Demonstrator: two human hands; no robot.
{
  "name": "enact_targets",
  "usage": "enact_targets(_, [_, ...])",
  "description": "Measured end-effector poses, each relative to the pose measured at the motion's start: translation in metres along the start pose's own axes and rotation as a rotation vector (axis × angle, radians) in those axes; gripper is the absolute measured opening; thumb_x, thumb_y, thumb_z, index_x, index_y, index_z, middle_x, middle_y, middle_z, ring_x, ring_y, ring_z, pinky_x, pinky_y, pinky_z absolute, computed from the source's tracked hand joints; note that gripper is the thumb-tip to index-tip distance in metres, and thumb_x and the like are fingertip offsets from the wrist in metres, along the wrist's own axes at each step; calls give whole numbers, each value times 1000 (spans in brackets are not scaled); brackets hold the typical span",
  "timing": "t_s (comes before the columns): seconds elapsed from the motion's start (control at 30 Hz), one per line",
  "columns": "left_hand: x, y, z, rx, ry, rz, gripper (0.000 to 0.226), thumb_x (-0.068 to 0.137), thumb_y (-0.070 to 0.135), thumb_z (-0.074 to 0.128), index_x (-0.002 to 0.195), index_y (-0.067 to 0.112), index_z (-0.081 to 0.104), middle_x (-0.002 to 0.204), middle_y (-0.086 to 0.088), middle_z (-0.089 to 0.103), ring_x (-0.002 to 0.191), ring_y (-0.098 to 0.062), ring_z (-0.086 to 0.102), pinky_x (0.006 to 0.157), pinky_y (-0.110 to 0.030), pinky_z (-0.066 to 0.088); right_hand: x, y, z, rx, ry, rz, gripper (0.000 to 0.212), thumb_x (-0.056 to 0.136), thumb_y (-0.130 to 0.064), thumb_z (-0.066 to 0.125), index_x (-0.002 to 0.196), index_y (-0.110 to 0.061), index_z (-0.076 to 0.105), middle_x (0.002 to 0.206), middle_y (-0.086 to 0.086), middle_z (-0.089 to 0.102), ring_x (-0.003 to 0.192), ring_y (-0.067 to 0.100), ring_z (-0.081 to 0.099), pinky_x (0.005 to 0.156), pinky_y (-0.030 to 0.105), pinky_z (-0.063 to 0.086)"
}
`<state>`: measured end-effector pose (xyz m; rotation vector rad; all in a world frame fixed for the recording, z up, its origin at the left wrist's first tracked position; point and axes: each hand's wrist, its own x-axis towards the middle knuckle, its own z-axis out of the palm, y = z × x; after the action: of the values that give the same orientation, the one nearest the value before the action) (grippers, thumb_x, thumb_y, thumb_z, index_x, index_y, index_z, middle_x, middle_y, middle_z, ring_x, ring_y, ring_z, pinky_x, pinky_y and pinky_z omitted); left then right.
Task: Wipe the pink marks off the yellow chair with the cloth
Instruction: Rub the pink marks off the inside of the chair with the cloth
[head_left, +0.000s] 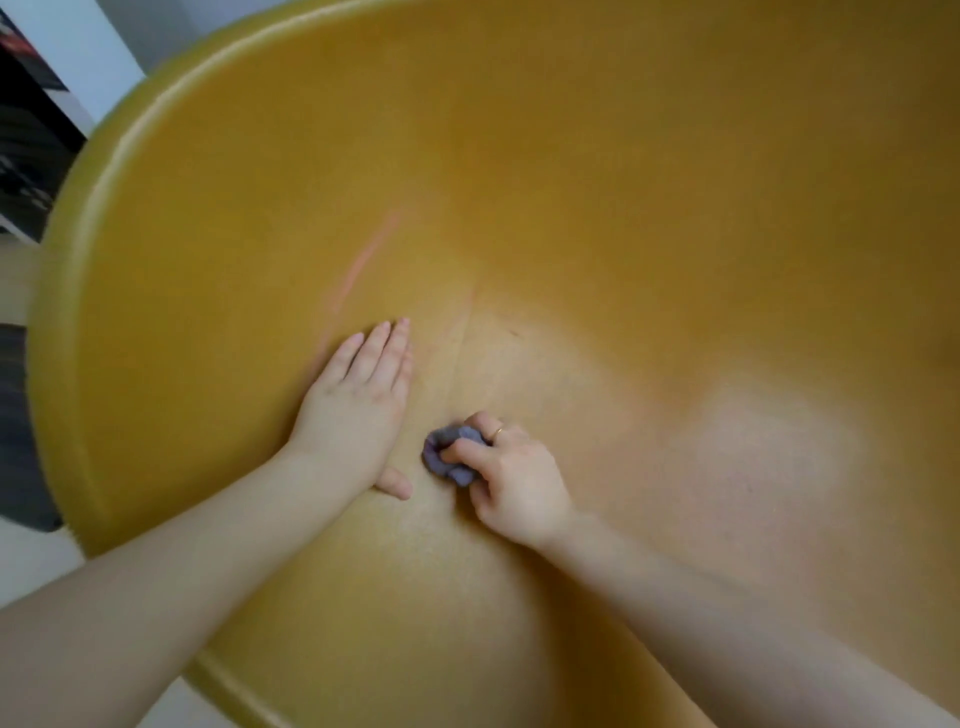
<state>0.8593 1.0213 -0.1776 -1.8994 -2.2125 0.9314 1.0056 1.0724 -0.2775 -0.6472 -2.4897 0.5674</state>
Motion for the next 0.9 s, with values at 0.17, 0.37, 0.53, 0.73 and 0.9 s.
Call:
enact_targets(0.17, [-15, 1, 4, -29, 45, -85, 129, 64, 73, 59, 147, -1, -6, 155, -17, -14, 145, -29, -1, 116, -40, -4, -1, 0, 2, 0, -79, -180, 28, 77, -22, 43, 93, -20, 65, 93, 11, 61, 71, 32, 57, 56, 33, 51])
enact_targets(0.37, [-32, -4, 17, -33, 39, -195, 133, 62, 80, 53, 146, -2, -11, 153, -21, -20, 144, -31, -8, 116, -40, -6, 69, 39, 3, -63, 323, 359, 28, 78, -13, 44, 92, -17, 67, 100, 13, 58, 78, 38, 55, 56, 30, 40])
enact_targets(0.53, [-36, -6, 19, -86, 24, -271, 138, 57, 82, 54, 146, -1, -10, 151, -24, -22, 143, -33, -12, 115, -39, -7, 36, -1, 16, -17, 250, 198, 28, 72, -12, 46, 90, -15, 67, 95, 14, 59, 71, 36, 55, 55, 28, 40])
enact_targets(0.73, [-32, -7, 13, -59, -19, -244, 138, 59, 83, 51, 145, -4, -11, 152, -25, -19, 143, -34, -11, 115, -40, -8, -4, -31, 23, 50, 58, -123, 25, 72, -19, 45, 89, -20, 63, 89, 12, 60, 67, 30, 54, 57, 31, 49])
enact_targets(0.9, [-35, -17, 17, -25, -38, -205, 136, 60, 84, 47, 145, -1, -15, 153, -20, -22, 144, -29, -14, 116, -37, -8, 62, 18, 13, -56, 311, 167, 28, 75, -15, 44, 88, -15, 68, 90, 17, 59, 70, 37, 56, 56, 33, 46])
